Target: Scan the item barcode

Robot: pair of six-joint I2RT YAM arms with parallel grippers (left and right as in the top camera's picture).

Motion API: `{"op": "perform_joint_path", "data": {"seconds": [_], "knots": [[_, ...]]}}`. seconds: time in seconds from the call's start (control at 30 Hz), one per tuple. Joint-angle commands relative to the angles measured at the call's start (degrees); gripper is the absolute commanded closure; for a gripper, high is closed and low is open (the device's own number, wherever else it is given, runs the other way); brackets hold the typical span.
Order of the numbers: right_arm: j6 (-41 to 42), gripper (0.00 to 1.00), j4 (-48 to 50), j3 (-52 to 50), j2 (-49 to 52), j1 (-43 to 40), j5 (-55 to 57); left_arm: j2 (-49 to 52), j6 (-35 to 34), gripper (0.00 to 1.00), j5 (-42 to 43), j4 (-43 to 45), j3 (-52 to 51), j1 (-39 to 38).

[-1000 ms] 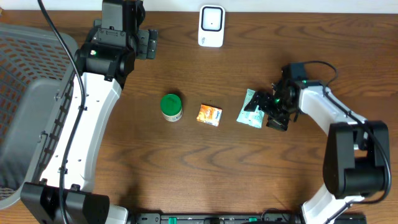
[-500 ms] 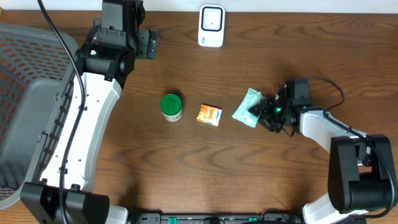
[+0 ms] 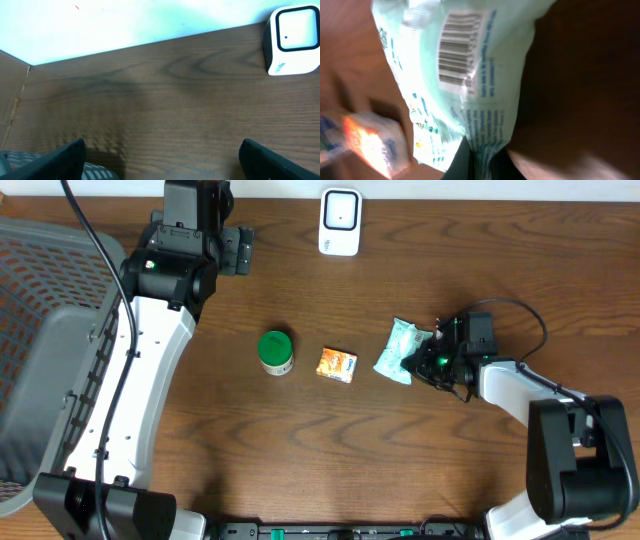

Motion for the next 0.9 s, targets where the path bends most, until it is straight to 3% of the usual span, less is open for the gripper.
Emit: {"op": "perform_joint_path", "data": {"seconds": [0.0,0.13,0.23,0.27,0.3,0.33,0.37,0.47,0.53,0.57,0.6,0.73,0.77,0.87], "knots": [[-23.3,0.98,-8.9,2.1,-4.7,0.3,13.6,-0.8,0.4,0.02,-0.3,0.0,0.0,0.1],[-38.2,0.99,-18.3,4.2,-8.3,1.1,20.3,-0.8,0.4,0.02,-0.3,0.0,0.0,0.1],[-40.3,0.99,-19.7,4.4,-9.7,1.1,22.8,-0.8,0.4,0.02,-0.3,0.0,0.0,0.1],[-40.3,0.89,-19.6,4.4,-10.1,1.1,23.0,-0.8,0.4,0.02,-0.3,0.0,0.0,0.1],[-40.0,0.64,-19.5,4.6,-10.7,1.1,22.8,-0.8,0.3,0.02,-0.3,0.0,0.0,0.1],[-38.4,0.26,-19.4,5.1,-11.3,1.1,22.7,-0.8,0.3,0.02,-0.3,0.0,0.0,0.1],[-37.2,0.14,-19.5,5.6,-11.7,1.1,22.7,-0.8,0.4,0.02,-0.3,0.0,0.0,0.1],[-33.8,0.01,-20.4,8.3,-13.7,1.1,18.5,-0.8,0.4,0.02,-0.3,0.0,0.0,0.1],[-32.4,0.01,-20.7,10.5,-15.4,1.1,11.6,-0.8,0.4,0.02,-0.3,0.0,0.0,0.1],[-29.6,0.04,-20.5,11.2,-15.9,1.1,8.7,-0.8,0.3,0.02,-0.3,0.0,0.0,0.1],[-26.0,0.15,-20.4,11.8,-16.2,1.2,4.6,-0.8,0.4,0.02,-0.3,0.0,0.0,0.1],[-14.5,0.84,-20.2,11.1,-15.7,3.1,-4.6,-0.8,0.3,0.02,-0.3,0.0,0.0,0.1],[-12.9,0.96,-20.2,10.4,-15.4,4.2,-3.3,-0.8,0.3,0.02,-0.3,0.0,0.0,0.1],[-9.2,0.99,-20.0,7.8,-13.4,7.9,4.5,-0.8,0.4,0.02,-0.3,0.0,0.0,0.1]]}}
